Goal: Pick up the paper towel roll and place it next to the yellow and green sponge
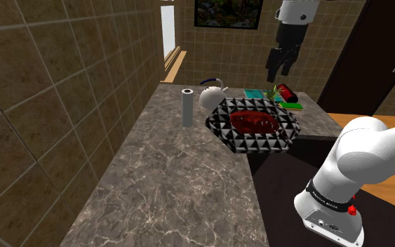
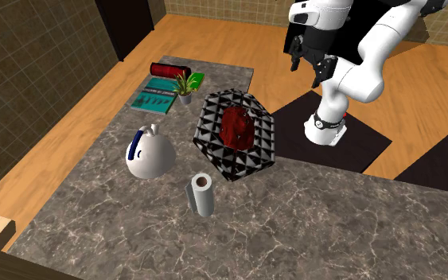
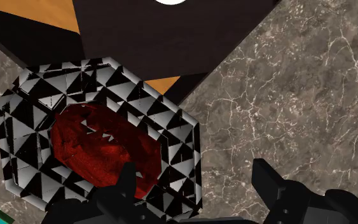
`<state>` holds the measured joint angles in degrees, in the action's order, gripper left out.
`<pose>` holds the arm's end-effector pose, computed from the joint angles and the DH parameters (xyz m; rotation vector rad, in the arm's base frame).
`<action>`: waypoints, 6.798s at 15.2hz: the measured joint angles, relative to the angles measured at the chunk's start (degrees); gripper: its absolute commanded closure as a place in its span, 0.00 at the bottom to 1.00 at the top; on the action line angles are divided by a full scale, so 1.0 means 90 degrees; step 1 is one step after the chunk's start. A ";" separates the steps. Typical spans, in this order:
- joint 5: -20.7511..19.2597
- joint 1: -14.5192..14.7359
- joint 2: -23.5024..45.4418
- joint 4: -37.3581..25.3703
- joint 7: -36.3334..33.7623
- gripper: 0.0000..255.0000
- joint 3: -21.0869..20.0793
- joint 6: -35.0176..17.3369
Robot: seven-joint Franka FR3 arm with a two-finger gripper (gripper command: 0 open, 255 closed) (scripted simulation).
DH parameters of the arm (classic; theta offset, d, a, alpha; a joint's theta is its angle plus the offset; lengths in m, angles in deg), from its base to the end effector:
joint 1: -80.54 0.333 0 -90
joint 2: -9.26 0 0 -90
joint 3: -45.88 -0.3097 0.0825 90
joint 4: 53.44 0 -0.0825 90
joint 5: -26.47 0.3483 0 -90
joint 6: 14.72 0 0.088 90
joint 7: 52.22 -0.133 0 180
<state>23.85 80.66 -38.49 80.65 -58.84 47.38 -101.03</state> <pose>0.2563 -0.0150 0.5738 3.1083 -0.2085 0.0009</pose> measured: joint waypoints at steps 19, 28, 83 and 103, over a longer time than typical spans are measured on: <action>-0.0098 0.0085 0.3677 -0.1276 -0.0276 0.00 -0.0178 -0.2722; -0.0247 0.0133 0.5807 -0.3001 -0.0438 0.00 -0.0250 -0.3296; -0.0196 -0.0262 0.6130 -0.4174 0.0292 1.00 -0.0005 -0.2607; -0.0140 -0.1521 0.4285 -0.3090 0.2967 1.00 0.1357 -0.2017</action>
<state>22.59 66.97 0.07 52.83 -32.14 59.59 -119.18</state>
